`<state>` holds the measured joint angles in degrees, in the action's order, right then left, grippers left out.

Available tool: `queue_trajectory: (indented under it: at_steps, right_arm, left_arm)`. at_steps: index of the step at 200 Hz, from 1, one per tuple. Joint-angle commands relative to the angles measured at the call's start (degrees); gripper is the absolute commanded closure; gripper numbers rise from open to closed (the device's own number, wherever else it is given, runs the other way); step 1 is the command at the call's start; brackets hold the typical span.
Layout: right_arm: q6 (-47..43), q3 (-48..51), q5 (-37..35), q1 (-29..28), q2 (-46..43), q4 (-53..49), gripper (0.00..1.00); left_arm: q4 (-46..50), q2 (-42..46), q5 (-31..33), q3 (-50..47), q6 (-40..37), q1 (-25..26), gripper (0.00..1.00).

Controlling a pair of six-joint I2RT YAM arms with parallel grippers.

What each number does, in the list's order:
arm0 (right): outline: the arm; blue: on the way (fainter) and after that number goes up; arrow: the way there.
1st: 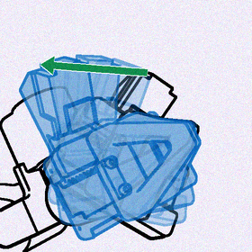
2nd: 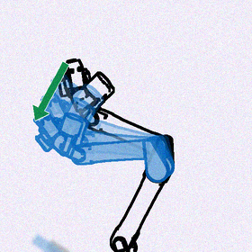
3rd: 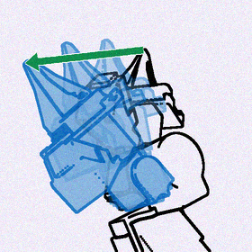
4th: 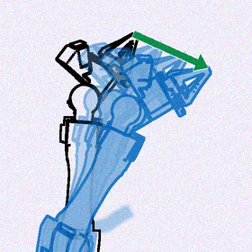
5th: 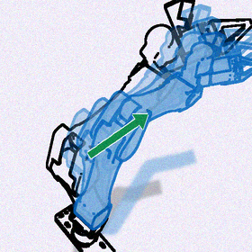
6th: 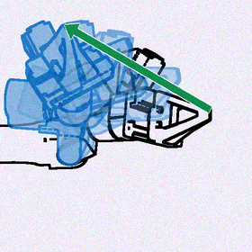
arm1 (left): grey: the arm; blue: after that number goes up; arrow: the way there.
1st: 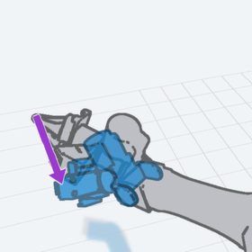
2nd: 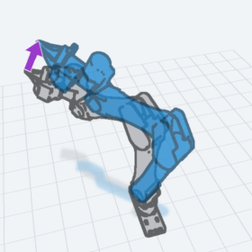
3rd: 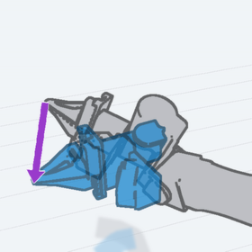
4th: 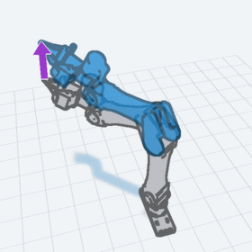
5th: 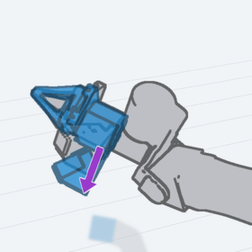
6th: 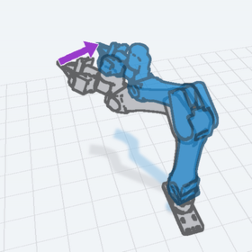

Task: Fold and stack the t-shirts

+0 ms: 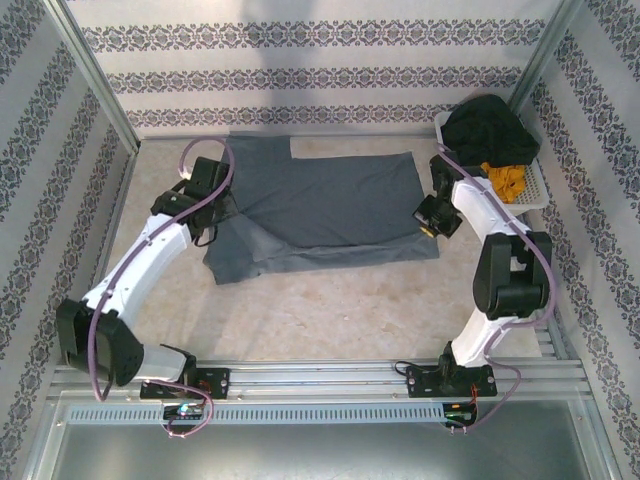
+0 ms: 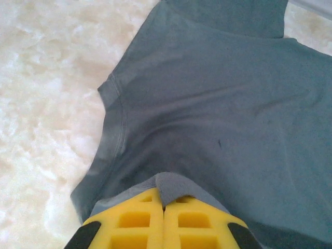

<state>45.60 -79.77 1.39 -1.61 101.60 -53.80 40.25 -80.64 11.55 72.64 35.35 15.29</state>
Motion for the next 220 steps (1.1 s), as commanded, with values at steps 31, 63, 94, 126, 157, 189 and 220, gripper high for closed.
queue_trajectory:
  at_steps: [31,63,94,126,157,189,220]
  right_arm:
    - [-0.3,-9.2,-1.2,-0.3,8.6,-1.1,1.0]
    - [-0.7,-13.0,-1.7,-0.4,12.0,-1.8,1.0]
    - [-0.5,-15.5,-2.2,-0.5,14.7,-2.7,1.0]
    - [-0.1,-16.3,-3.4,-0.6,16.1,-3.3,1.0]
    - [0.2,-16.6,-3.2,-0.6,17.2,-2.9,1.0]
    - [-0.8,-17.9,-1.7,-0.1,18.0,-3.1,0.91]
    - [-3.0,-17.5,-1.9,1.0,14.9,-4.2,0.58]
  left_arm:
    - [-8.2,-8.9,-1.8,5.4,-6.3,-3.6,1.0]
    - [-10.2,-12.9,-3.4,8.0,-8.2,-5.2,1.0]
    - [-10.9,-16.6,-3.9,10.3,-9.3,-6.0,1.0]
    - [-11.4,-19.9,-4.9,12.9,-10.3,-7.3,1.0]
    - [-12.1,-23.1,-6.2,15.0,-10.9,-7.7,1.0]
    - [-9.2,-26.4,-7.0,18.5,-11.0,-8.1,0.89]
    - [-0.1,-25.0,-6.2,19.2,-5.3,-9.3,0.51]
